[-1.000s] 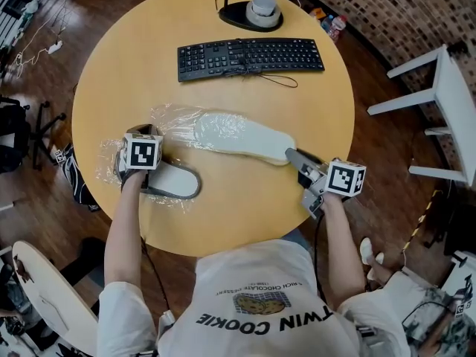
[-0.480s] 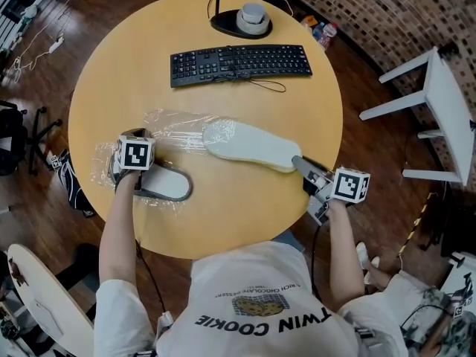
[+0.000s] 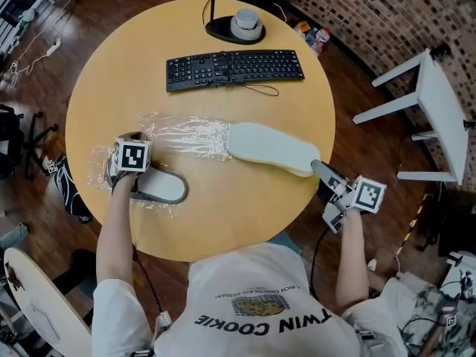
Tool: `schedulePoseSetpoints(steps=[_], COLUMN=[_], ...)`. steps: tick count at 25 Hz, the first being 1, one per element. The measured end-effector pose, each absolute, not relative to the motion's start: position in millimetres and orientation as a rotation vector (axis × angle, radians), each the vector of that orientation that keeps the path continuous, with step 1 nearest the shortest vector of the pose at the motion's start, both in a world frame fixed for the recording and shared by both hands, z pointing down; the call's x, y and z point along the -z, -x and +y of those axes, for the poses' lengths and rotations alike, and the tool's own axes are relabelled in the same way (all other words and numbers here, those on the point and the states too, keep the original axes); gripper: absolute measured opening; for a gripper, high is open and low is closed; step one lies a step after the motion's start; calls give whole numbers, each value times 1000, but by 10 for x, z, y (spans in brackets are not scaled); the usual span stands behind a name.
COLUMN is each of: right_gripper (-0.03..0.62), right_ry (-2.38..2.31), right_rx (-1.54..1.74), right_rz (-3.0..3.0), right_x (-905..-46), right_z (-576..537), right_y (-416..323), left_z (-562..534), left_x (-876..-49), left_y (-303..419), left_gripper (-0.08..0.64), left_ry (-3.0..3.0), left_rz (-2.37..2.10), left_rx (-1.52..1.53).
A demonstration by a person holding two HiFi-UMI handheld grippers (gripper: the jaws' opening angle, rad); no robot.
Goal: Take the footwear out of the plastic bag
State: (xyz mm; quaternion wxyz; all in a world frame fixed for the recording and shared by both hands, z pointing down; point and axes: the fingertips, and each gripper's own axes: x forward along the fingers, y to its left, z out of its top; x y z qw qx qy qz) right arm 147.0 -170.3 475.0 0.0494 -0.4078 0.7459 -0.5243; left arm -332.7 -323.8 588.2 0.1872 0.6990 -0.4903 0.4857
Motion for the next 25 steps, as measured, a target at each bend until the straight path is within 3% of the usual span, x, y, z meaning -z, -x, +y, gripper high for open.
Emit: schedulePoseSetpoints(steps=[25], right_gripper=[58], right_ry=[1058], right_rx=[1312], right_rz=[2273], right_x=[-3531], right_z=[-1966], right_y=[-1478], left_z=[-3249], left_x=[-5869], left_y=[3330], left_gripper=[0], left_ry=[-1976], left_rz=[-1373], left_rx=[-1341])
